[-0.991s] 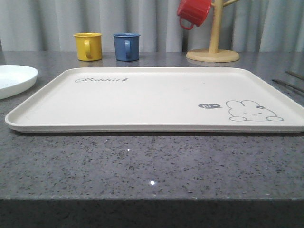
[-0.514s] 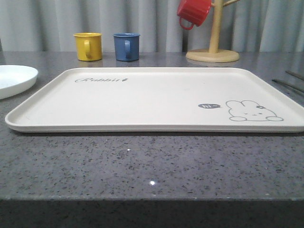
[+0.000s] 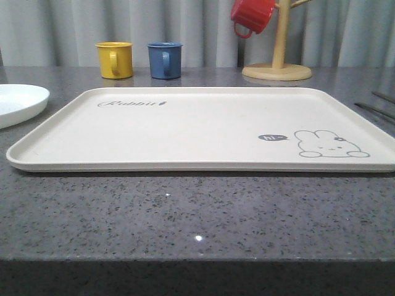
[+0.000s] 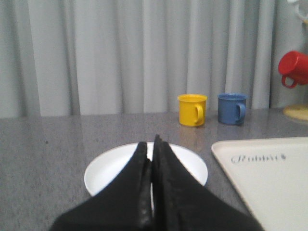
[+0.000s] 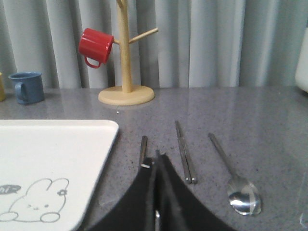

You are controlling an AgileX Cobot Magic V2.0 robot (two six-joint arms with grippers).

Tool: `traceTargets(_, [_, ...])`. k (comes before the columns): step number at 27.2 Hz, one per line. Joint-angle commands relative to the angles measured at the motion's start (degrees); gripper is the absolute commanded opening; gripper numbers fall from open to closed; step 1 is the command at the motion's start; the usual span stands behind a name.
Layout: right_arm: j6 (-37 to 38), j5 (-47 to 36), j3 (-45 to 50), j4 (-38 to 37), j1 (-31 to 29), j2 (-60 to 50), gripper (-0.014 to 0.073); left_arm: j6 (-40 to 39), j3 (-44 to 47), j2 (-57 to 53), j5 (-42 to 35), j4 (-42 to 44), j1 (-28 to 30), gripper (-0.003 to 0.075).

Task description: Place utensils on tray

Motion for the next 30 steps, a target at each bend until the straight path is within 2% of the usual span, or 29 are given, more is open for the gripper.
traceTargets(1, [-0.37, 2.69, -8.96, -0.35, 0.06, 1.64, -0.0067, -0.41, -9.76, 0.64, 1.27, -0.27, -0.43, -0.002])
traceTargets(9, [-0.37, 16.27, -26.26, -0.71, 0.06, 14.47, -0.0067, -0.41, -30.62, 13.13, 18.15, -0.27, -0.43, -0.002])
traceTargets(13, [-0.37, 24.34, -31.83, -0.71, 0.06, 20.83, -0.0067, -0.41, -37.87, 20.49, 27.43, -0.27, -0.43, -0.002])
traceTargets(21, [-0.37, 27.45, -32.04, -0.71, 0.06, 28.32, -0.0067, -0.41, -38.99, 28.58, 32.47, -0.27, -0.43, -0.002])
traceTargets(28, [-0.37, 28.47, -32.04, -0.71, 0.06, 30.47, -0.0066, -0.41, -38.99, 32.36, 33.25, -0.27, -0.43, -0.002])
traceTargets(30, [-0.41, 28.46, -32.04, -0.82, 0.06, 30.47, -0.0032, -0.41, -38.99, 33.09, 33.34, -0.27, -0.43, -0.0019])
